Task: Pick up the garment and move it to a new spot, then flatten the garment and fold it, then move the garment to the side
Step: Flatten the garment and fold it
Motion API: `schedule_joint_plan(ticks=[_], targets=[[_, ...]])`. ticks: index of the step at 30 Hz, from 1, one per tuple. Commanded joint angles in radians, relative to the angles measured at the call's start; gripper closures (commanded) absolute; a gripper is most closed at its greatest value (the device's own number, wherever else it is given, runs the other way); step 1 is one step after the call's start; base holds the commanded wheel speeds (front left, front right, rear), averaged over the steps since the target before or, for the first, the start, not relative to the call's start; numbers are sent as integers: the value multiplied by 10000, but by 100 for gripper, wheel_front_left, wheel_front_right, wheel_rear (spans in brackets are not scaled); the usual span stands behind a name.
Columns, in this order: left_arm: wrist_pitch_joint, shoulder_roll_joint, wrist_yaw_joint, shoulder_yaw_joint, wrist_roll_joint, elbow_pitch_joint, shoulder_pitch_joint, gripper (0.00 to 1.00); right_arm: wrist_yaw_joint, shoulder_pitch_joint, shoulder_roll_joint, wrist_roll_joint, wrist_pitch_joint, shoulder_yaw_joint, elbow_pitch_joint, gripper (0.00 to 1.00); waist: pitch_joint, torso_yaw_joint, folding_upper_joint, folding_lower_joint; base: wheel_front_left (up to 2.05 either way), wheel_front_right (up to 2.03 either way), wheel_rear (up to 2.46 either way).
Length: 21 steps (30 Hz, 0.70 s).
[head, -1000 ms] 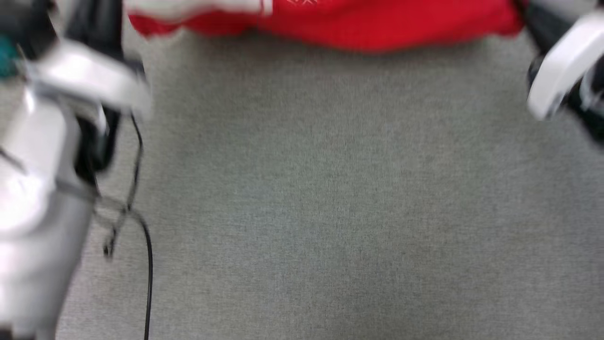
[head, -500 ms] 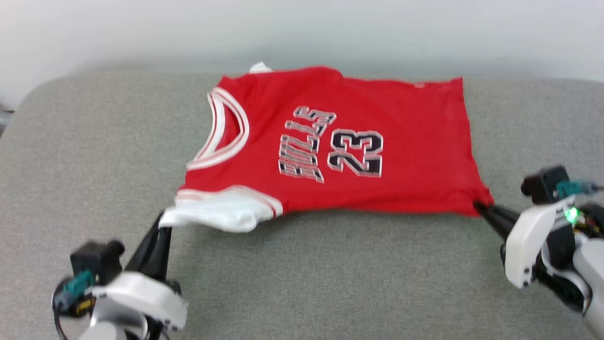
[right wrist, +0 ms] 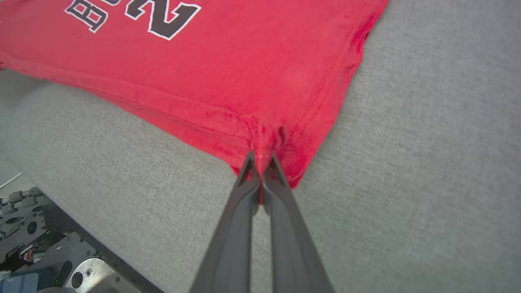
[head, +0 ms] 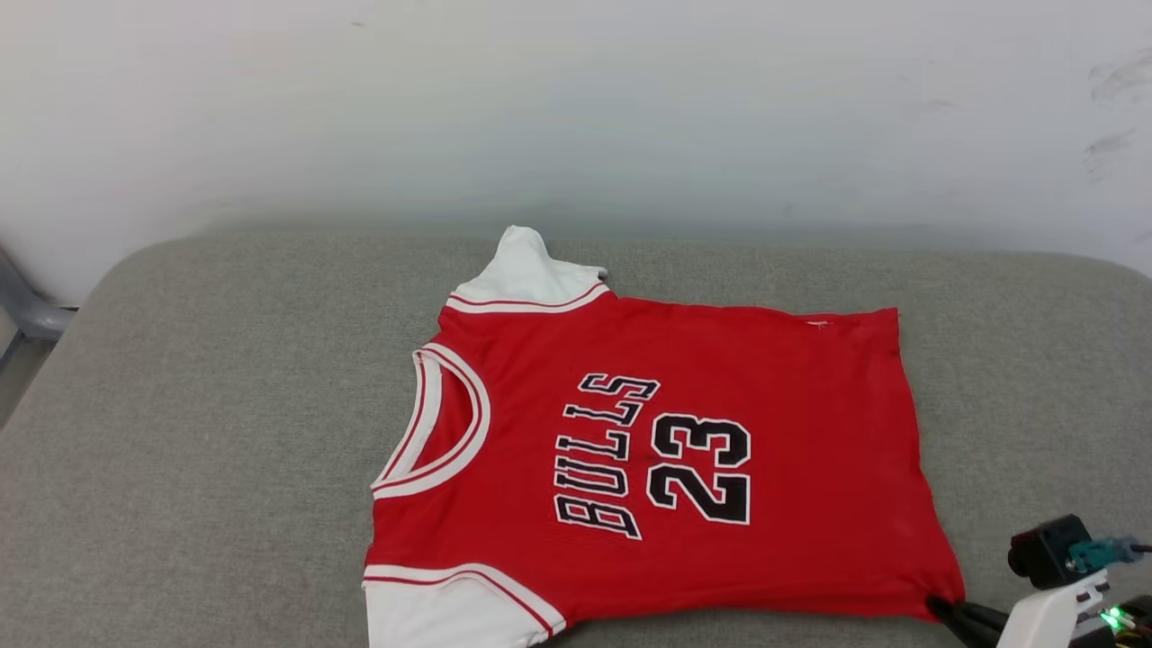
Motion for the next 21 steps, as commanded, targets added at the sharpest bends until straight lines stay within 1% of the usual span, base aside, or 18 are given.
schedule_joint_plan(ticks=[1,4,6,10,12,14,15,21], targets=[[167,129,-26,-15,-133,-116,233,100,-14,340,-125,35,78,-103,-121,100,-76,3,-1,3,0,0,0],[536,247,-126,-111,-412,-368,503,100,-14,861,-192,106,202,-417,-297,100,-147,53,-1,3,0,0,0],[603,300,-220,-98,-535,-569,582,100,-14,1161,-139,145,181,-694,-397,100,-168,91,-1,3,0,0,0],[508,411,-111,-107,-269,-622,408,100,-14,1557,39,-18,151,-1120,-603,100,-190,95,-1,3,0,0,0],[460,447,-162,-130,-114,-603,162,100,-12,1596,118,-127,234,-1293,-724,100,-194,71,-1,3,0,0,0],[418,480,-221,-161,93,-540,-173,100,-12,1565,237,-205,309,-1472,-853,100,-178,47,-1,3,0,0,0],[425,498,-426,-262,377,-321,-804,100,-12,1486,359,-313,398,-1744,-1038,100,-124,3,-1,3,0,0,0],[604,600,-893,-462,986,469,-2437,100,-12,1156,594,-428,570,-2233,-1300,100,72,-197,-1,3,0,0,0]])
